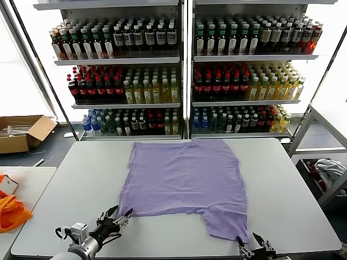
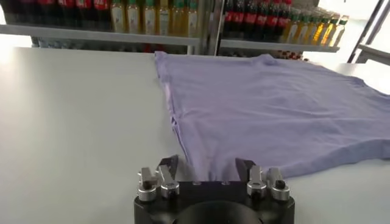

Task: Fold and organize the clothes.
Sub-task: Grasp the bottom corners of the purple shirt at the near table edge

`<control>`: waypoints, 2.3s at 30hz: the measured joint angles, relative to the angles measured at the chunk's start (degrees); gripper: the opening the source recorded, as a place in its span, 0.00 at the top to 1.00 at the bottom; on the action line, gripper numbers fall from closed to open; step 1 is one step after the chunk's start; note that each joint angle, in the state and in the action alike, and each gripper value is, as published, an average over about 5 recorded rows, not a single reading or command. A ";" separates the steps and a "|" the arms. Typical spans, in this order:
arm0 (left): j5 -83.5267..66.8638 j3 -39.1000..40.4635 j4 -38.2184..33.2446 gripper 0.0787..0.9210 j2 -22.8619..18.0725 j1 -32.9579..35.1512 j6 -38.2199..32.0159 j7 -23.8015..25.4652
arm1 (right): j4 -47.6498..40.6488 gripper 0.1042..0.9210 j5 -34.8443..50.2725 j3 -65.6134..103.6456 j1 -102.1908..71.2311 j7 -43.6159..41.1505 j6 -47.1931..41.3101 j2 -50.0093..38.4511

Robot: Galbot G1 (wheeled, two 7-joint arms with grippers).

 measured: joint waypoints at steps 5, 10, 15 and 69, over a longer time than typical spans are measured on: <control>0.50 0.12 0.09 0.62 -0.25 0.07 -0.78 0.06 | -0.04 0.79 0.28 -0.78 0.74 -0.22 0.63 0.40; 0.85 0.26 0.40 0.78 -0.36 0.05 -1.50 0.11 | 0.56 0.95 0.48 -1.00 0.63 -0.75 1.59 0.27; 1.14 0.45 0.21 0.86 -0.65 0.36 -1.93 0.14 | 1.04 1.00 0.55 -0.85 0.18 -1.17 2.47 0.16; 1.63 -0.66 -1.80 0.99 -0.19 1.35 -3.08 0.35 | -3.54 0.72 -0.08 -5.89 4.55 2.25 2.82 1.91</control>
